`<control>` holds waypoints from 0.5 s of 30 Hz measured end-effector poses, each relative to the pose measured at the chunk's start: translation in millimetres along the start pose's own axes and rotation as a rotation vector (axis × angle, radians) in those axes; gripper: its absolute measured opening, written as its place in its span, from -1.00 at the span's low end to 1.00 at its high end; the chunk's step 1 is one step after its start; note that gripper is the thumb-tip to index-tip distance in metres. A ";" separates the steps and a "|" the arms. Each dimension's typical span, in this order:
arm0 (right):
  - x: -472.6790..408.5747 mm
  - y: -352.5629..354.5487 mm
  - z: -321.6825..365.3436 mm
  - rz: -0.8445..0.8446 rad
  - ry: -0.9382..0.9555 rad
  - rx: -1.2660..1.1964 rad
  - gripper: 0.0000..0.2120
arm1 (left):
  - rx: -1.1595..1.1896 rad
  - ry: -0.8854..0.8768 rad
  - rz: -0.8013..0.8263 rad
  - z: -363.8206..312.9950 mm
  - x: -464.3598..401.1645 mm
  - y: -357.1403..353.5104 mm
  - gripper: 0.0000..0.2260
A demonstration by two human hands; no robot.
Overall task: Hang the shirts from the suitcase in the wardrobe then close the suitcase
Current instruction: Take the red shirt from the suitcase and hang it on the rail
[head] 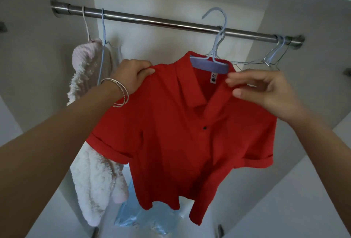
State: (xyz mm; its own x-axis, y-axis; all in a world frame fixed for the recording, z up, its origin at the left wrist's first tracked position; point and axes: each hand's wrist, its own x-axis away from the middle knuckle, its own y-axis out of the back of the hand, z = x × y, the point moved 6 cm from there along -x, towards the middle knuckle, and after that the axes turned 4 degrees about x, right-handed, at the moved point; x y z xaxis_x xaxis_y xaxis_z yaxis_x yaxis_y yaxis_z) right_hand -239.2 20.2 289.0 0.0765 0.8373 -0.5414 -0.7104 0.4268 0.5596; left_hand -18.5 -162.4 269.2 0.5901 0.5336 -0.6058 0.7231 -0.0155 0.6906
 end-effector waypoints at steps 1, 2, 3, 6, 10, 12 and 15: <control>-0.2 8.1 -5.3 -0.056 -0.011 -0.024 -0.69 | 0.015 0.001 0.003 2.0 0.2 0.9 -0.72; -2.0 19.2 -12.4 -0.141 -0.028 0.023 -0.74 | 0.029 0.006 0.004 4.0 0.0 1.9 -0.72; -3.8 28.8 -22.0 -0.208 -0.078 0.134 -0.77 | 0.043 0.014 0.003 5.7 -0.6 2.4 -0.75; -6.0 24.5 -50.9 -0.092 -0.219 0.465 -0.73 | 0.054 0.038 0.000 4.7 -3.7 3.0 -0.77; -1.3 13.4 -55.7 -0.101 -0.177 0.507 -0.79 | 0.058 0.026 0.000 0.8 -6.0 0.9 -0.82; 2.9 15.5 -53.3 -0.145 -0.160 0.409 -0.82 | 0.042 0.041 -0.016 5.3 -6.9 3.5 -0.81; 6.7 30.4 -56.2 -0.230 -0.185 0.319 -0.87 | -0.072 0.070 -0.002 21.1 -5.7 9.7 -0.79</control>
State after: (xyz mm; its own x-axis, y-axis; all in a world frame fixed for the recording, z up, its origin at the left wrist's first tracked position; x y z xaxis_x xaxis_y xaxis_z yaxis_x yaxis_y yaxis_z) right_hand -299.6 19.6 267.1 0.3521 0.7431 -0.5691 -0.4106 0.6690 0.6195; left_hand -7.3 -183.5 271.1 0.5604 0.5913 -0.5799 0.6950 0.0451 0.7176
